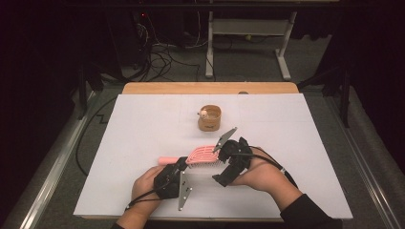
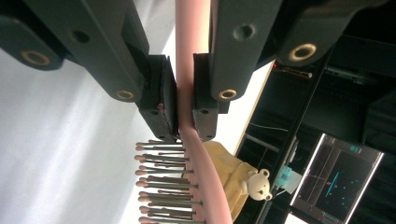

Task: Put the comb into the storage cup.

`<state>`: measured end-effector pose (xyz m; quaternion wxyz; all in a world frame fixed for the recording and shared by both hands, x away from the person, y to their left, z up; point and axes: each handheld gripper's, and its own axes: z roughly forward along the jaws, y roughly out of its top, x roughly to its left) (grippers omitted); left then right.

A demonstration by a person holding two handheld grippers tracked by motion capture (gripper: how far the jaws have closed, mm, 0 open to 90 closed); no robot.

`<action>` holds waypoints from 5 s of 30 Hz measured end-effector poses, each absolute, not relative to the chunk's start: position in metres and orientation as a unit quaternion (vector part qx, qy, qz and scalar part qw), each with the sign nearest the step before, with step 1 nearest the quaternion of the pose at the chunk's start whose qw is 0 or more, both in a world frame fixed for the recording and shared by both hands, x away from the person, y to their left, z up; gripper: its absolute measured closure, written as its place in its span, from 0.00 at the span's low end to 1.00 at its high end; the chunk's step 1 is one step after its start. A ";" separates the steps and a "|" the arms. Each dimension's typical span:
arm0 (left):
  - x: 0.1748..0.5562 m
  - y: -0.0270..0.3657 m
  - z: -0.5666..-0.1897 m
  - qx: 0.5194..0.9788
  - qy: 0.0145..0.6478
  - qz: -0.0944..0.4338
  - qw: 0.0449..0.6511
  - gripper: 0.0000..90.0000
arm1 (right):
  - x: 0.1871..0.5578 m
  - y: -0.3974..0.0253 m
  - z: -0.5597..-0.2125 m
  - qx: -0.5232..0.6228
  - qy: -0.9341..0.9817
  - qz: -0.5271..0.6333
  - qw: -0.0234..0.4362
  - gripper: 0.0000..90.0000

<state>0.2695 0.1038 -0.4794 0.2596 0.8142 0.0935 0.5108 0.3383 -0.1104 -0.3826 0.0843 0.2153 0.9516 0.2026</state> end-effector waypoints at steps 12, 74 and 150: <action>0.272 0.108 -0.475 0.811 0.111 0.504 0.274 0.88 | 0.337 -0.139 -0.395 0.233 0.950 0.189 0.089 0.00; 0.284 0.142 -0.456 0.770 0.247 0.375 0.454 0.88 | 0.307 -0.241 -0.463 0.355 0.802 0.431 0.209 0.00; 0.276 0.120 -0.453 0.740 0.265 0.284 0.549 0.88 | 0.293 -0.154 -0.414 0.289 0.744 0.569 0.195 0.00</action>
